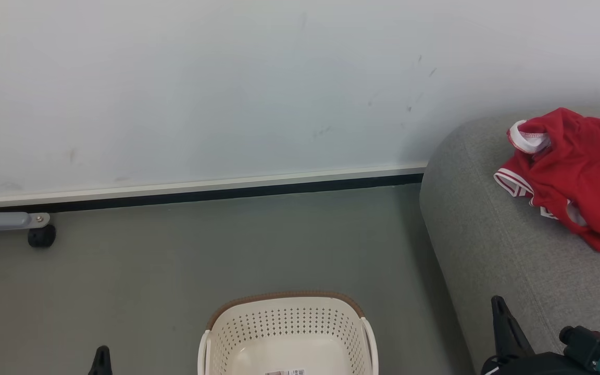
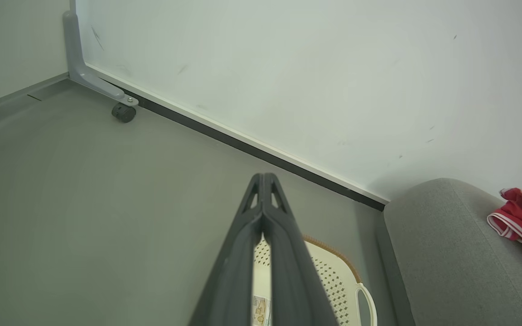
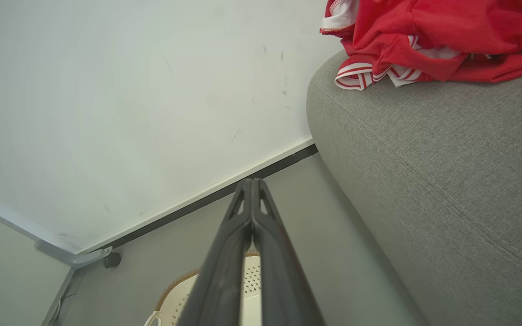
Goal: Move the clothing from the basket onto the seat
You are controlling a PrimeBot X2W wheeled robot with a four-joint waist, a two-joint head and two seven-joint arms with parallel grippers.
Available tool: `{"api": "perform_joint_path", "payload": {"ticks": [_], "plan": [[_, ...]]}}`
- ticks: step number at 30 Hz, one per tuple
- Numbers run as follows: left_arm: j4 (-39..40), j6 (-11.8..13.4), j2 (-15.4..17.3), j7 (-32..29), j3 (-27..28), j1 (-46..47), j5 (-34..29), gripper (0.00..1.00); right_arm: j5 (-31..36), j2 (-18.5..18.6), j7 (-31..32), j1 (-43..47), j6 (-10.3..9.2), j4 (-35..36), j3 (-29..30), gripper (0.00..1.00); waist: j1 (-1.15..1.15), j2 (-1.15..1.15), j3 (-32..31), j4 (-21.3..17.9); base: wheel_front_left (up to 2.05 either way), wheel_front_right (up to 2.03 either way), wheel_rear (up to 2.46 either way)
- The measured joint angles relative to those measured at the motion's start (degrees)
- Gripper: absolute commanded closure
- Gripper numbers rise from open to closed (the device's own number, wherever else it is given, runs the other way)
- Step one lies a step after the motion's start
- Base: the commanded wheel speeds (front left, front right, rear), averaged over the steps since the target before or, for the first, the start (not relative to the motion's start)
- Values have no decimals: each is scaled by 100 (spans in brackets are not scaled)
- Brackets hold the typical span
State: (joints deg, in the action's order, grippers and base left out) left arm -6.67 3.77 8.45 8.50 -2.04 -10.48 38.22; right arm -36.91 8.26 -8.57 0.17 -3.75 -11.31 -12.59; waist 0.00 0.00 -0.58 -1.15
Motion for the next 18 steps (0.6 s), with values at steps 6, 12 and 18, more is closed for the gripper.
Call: {"api": "perform_joint_path", "payload": {"ticks": [6, 12, 18], "plan": [[-65, -83, -62, -119, 71, 136, 456, 100, -439, -53, 121, -86, 79, -29, 171, 100, 0, 0, 5, 10, 0, 0, 0], [-171, -183, -115, -246, 136, 226, 883, 100, -896, -93, 254, -88, 179, -68, 339, 100, 0, 0, 11, 19, 0, 0, 0], [-249, -283, -151, -401, 191, 379, 1366, 100, -1434, -160, 405, -126, 276, -151, 532, 100, 0, 0, 17, 31, 0, 0, 0]]}}
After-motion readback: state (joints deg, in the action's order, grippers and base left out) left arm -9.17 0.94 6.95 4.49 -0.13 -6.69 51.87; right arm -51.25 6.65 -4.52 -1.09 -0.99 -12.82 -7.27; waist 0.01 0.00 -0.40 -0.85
